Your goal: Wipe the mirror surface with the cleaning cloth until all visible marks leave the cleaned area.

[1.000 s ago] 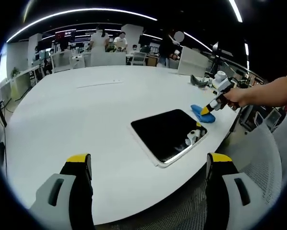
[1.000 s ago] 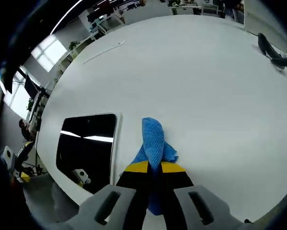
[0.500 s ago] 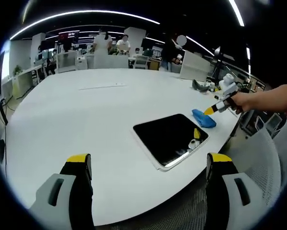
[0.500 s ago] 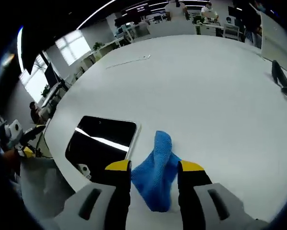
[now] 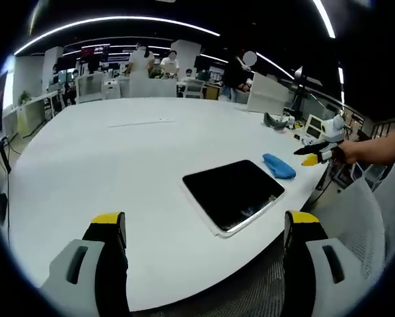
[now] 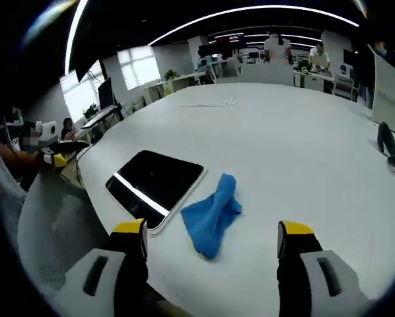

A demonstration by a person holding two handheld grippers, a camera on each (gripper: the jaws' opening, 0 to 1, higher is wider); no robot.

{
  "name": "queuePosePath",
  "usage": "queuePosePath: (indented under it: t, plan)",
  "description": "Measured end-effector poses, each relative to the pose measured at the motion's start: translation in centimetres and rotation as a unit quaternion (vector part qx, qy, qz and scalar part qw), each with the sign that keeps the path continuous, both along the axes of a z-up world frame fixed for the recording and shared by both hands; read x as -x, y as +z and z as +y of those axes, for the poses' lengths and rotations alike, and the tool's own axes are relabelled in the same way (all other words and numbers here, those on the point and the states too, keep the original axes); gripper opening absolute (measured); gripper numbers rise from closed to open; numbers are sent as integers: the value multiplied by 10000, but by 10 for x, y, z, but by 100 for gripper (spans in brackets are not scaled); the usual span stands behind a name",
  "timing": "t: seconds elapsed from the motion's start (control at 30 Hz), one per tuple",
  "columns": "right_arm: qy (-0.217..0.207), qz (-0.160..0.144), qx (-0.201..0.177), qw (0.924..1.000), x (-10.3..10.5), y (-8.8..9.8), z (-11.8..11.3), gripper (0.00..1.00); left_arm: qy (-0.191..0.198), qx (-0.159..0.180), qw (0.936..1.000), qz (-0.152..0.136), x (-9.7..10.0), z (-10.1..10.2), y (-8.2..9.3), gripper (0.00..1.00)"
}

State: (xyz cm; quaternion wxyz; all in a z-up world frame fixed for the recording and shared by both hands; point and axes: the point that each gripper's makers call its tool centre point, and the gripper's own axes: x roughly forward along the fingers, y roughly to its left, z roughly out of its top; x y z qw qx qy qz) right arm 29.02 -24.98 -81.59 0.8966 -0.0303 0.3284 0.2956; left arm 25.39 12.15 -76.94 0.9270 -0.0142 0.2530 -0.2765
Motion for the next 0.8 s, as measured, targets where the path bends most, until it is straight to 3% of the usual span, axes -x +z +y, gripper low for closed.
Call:
queuePosePath:
  t: [0.17,0.27,0.8]
  plan:
    - [0,-28,-5,10000,12,-3,-6,86,-14,-109,9999,41,2,2,-2,99]
    - [89,-59,227,9997,14,-3,-13,99,68,-58,9999,54,2,5,-2,99]
    - [-21,-198,2,9998,8,4,-12,99,104,-59,9999,51,-2,6,-3,99]
